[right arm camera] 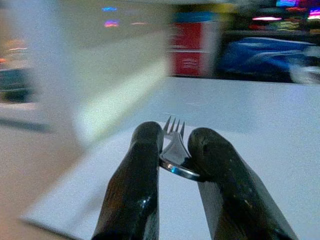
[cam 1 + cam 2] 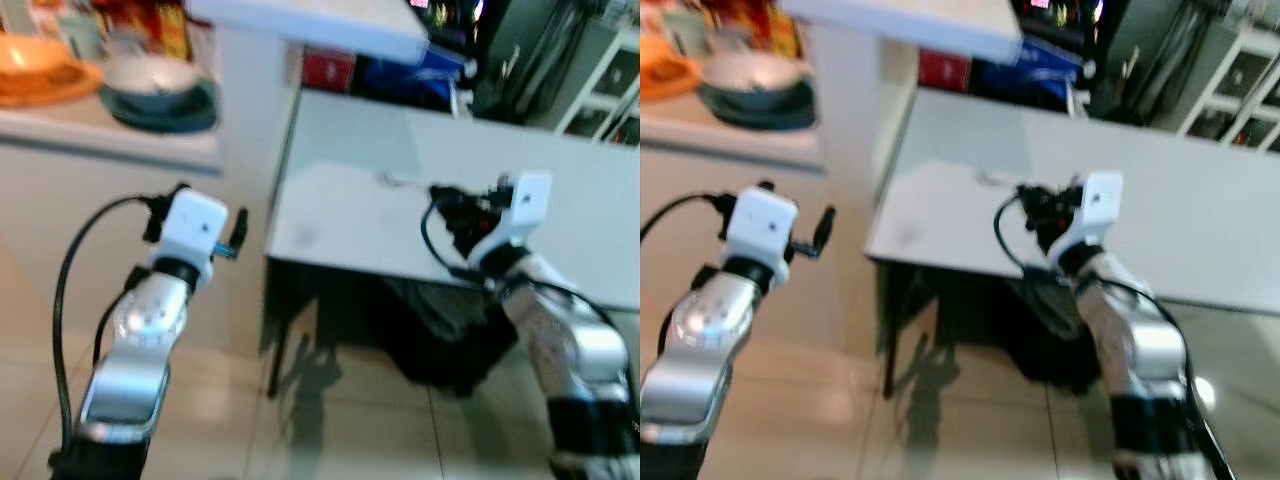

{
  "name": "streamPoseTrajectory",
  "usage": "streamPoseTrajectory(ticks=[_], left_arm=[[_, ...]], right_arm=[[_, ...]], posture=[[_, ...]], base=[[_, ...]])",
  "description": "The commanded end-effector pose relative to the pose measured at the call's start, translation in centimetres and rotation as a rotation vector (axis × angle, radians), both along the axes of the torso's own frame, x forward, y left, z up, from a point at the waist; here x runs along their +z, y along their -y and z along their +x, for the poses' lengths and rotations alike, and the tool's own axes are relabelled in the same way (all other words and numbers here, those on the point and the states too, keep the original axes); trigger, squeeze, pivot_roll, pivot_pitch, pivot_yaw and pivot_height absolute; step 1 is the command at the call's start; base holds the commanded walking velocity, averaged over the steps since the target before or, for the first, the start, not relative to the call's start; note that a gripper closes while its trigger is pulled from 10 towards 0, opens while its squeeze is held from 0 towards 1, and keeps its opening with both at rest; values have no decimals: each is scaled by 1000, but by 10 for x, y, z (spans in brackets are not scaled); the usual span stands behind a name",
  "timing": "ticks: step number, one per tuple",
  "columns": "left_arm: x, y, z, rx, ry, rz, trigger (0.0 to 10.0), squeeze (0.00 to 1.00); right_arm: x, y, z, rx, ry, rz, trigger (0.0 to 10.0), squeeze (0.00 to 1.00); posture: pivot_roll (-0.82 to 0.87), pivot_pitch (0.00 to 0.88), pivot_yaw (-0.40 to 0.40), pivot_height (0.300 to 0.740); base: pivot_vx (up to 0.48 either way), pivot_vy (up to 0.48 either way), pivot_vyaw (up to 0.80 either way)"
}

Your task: Setting the table

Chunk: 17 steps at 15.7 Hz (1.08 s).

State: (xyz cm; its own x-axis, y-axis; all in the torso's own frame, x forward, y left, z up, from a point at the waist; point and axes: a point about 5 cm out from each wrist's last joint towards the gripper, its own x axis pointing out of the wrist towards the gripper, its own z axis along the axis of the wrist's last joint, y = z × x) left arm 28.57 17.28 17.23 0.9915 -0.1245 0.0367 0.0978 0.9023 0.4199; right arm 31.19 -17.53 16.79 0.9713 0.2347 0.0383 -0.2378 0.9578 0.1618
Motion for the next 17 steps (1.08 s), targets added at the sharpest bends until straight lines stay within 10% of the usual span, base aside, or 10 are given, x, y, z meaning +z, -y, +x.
streamPoseTrajectory(ticks=[1,17], left_arm=[[4,10,4,-28,13,-7,10000,0],[0,11,9,-31,-8,-25,10000,0]], right_arm=[[-8,13,1,-109,-20,-28,10000,0],[11,-6,19,-229,135,-88,10000,0]], posture=[[26,0,-73,740],[1,0,-42,740]], base=[[0,-472,0],[0,-480,600]])
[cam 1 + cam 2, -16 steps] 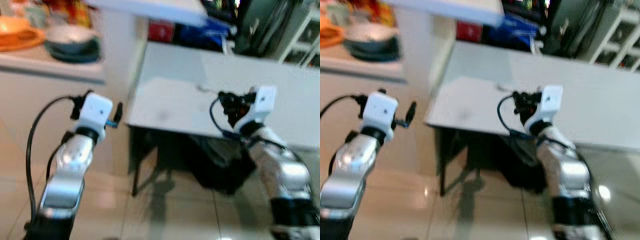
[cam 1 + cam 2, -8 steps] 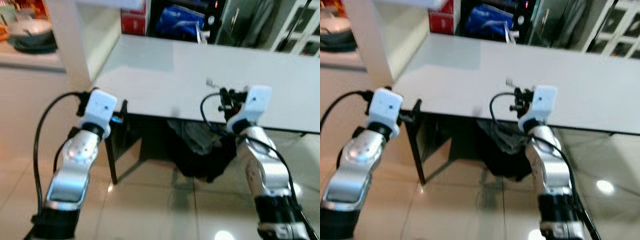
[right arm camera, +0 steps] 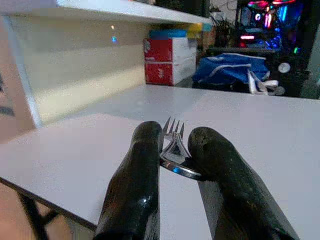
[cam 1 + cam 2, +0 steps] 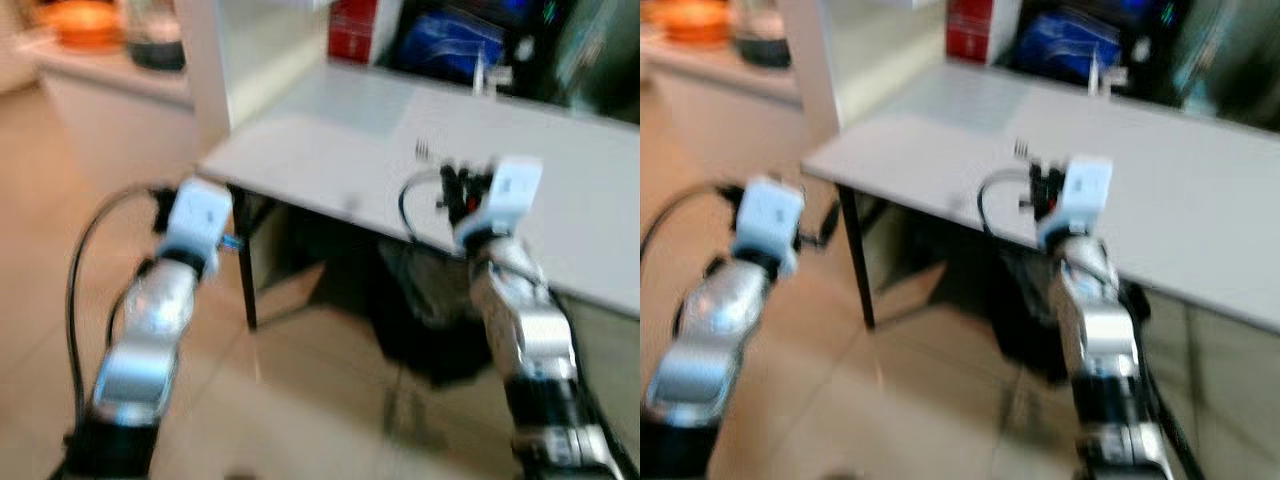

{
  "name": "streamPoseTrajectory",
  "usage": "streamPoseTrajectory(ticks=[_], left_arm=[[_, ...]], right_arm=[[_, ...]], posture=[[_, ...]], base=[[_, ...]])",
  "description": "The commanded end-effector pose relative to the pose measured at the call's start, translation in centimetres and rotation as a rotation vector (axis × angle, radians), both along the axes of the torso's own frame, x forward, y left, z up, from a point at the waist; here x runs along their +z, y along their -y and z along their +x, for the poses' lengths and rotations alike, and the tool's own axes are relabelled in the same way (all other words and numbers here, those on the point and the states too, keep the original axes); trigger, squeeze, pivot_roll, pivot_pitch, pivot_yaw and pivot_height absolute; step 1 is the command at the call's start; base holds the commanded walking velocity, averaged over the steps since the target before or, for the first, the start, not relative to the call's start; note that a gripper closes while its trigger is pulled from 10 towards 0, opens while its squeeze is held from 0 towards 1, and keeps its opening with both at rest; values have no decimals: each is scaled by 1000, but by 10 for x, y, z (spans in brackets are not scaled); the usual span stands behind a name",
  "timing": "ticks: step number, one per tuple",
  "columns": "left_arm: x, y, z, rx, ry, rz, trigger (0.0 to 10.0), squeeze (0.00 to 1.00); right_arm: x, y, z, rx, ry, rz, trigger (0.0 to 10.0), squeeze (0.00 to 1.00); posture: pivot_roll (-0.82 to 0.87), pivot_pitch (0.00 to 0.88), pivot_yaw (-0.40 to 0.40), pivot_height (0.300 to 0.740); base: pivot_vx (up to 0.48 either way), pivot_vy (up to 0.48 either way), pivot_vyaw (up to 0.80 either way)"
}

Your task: Setting the table

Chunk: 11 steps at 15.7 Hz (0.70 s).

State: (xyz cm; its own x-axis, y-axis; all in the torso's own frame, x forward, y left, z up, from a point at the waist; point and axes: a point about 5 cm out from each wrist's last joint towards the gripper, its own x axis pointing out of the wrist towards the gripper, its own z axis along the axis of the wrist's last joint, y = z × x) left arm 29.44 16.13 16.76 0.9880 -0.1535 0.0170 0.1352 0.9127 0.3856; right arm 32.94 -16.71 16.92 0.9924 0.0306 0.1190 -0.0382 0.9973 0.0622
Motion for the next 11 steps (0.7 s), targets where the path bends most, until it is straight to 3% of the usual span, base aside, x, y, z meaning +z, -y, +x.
streamPoseTrajectory(ticks=[1,4,11], left_arm=[[5,-1,0,0,18,9,10000,0],[4,-3,-1,5,18,12,10000,0],[5,-1,-1,-8,19,15,10000,0]], right_arm=[[11,2,2,-38,48,1,10000,0],[11,-1,2,-62,56,34,10000,0],[4,2,-1,-103,56,-5,10000,0]], posture=[[1,0,-42,740],[7,0,-48,740],[2,0,-49,740]], base=[[0,-480,0],[0,-480,0],[0,-480,0]])
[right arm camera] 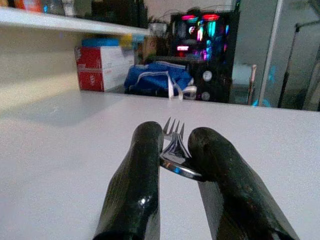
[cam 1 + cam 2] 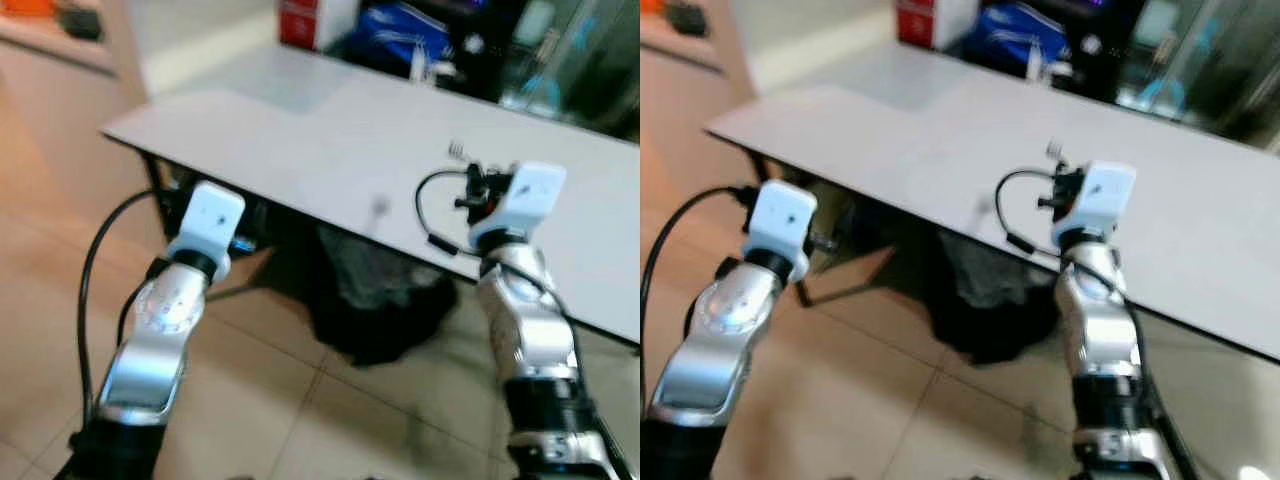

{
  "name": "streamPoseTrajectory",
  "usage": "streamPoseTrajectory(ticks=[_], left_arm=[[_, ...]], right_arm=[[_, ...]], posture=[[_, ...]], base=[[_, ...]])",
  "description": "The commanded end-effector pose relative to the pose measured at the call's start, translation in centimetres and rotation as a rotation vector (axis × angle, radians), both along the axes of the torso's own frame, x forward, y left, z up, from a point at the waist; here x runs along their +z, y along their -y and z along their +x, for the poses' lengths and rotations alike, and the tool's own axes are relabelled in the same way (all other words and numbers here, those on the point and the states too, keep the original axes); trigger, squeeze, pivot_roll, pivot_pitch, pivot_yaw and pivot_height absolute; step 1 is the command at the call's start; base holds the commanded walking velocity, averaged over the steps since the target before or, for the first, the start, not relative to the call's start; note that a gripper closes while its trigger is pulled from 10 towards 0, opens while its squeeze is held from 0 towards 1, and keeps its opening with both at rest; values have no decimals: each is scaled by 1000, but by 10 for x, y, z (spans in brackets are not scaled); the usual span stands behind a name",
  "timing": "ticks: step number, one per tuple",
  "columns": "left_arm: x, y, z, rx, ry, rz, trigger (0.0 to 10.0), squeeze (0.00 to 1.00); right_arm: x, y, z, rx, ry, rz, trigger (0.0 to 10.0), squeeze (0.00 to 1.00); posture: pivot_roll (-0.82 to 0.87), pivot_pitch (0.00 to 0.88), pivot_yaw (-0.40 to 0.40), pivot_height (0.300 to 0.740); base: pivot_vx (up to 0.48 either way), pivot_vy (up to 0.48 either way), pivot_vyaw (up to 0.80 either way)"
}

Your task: Setting the table

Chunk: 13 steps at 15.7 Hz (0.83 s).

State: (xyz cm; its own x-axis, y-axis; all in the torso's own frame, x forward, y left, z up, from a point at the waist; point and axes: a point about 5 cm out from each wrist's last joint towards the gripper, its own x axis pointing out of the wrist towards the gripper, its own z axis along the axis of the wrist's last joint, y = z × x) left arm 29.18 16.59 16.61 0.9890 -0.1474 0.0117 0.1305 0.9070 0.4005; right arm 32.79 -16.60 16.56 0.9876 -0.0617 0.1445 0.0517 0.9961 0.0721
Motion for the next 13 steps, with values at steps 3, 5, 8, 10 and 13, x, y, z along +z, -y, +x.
streamPoseTrajectory(ticks=[3,5,8,10,13], left_arm=[[6,2,2,-10,20,4,10000,0],[5,2,2,-10,18,4,10000,0],[4,1,1,-14,14,3,10000,0],[1,4,-2,-42,-16,-12,10000,0],[-2,18,-11,-165,-36,-5,10000,0]], right_arm=[[0,0,1,-7,12,-30,10000,0],[-3,-3,2,-4,5,-26,10000,0],[-6,-8,3,5,-3,-41,10000,0],[-10,-11,5,16,-16,-59,10000,0],[-27,-16,14,-2,-72,-70,10000,0]], posture=[[3,0,-50,740],[4,0,-49,740],[6,0,-47,740],[8,0,-40,740],[39,0,-40,740]], base=[[0,-480,0],[0,-480,0],[0,-477,0],[0,0,0],[0,0,0]])
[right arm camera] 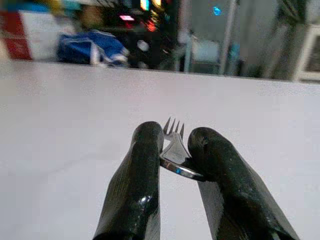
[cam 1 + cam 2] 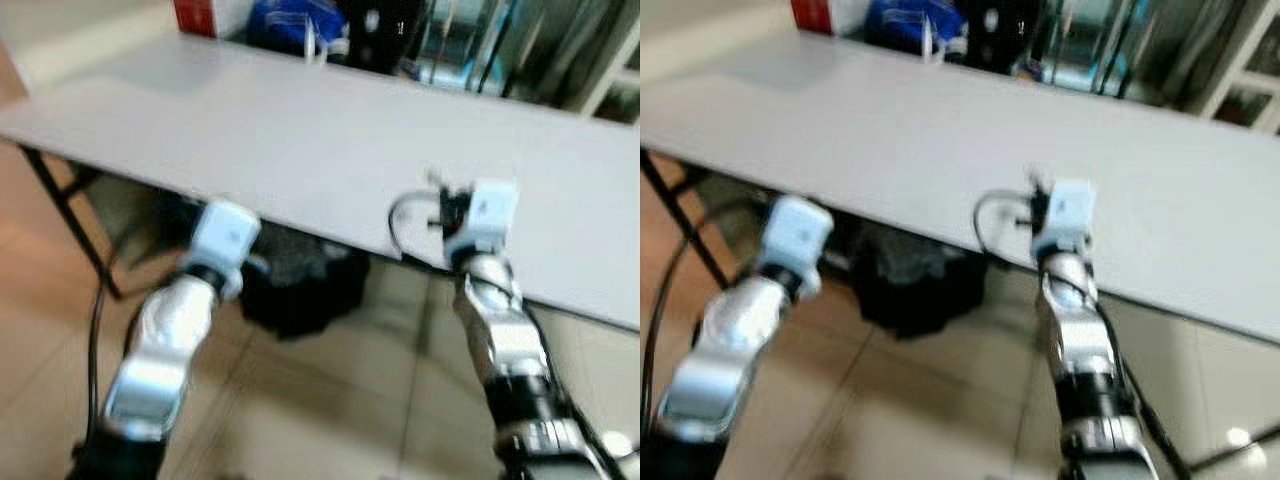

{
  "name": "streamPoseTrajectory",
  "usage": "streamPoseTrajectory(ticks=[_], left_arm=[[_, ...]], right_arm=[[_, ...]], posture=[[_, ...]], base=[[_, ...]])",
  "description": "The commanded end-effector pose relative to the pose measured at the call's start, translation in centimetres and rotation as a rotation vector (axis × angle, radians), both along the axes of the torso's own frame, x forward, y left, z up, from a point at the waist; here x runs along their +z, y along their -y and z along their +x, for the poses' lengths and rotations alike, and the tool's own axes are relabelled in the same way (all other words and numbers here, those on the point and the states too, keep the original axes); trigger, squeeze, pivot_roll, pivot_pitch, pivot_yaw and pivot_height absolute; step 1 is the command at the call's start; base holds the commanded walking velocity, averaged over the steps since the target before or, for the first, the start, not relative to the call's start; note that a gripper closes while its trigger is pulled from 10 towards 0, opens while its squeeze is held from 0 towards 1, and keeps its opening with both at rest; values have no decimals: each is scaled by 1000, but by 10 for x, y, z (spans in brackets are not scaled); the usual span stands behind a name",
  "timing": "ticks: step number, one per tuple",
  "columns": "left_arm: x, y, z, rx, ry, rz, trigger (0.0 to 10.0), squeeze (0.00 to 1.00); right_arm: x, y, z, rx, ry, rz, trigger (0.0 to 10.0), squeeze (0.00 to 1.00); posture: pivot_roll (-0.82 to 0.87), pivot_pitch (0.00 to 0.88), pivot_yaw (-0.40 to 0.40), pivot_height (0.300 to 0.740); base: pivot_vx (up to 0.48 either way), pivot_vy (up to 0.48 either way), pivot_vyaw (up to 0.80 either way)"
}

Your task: Setting the table

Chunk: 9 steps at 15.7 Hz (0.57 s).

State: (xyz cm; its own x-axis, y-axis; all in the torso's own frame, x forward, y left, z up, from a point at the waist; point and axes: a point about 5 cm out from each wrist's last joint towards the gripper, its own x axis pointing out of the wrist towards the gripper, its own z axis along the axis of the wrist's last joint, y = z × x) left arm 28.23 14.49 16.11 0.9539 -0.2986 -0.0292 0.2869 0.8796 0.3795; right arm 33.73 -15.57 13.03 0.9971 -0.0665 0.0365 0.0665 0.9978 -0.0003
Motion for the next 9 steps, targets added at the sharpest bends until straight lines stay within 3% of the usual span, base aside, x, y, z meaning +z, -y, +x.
streamPoseTrajectory(ticks=[1,3,6,9], left_arm=[[3,-2,-4,-25,8,13,10000,0],[-2,-7,-13,-49,-27,23,10000,0],[-12,-7,-27,-205,-132,23,10000,0],[-11,-21,-31,-186,-148,63,10000,0]], right_arm=[[6,-7,6,2,27,-7,10000,0],[1,-8,14,-39,2,-33,10000,0],[-6,-12,22,-69,-13,-37,10000,0],[-5,-30,32,-35,-22,-46,10000,0]], posture=[[42,0,-41,740],[51,0,-32,740],[66,0,-28,740],[83,0,-39,740]], base=[[0,0,0],[0,0,0],[0,0,0],[0,0,0]])
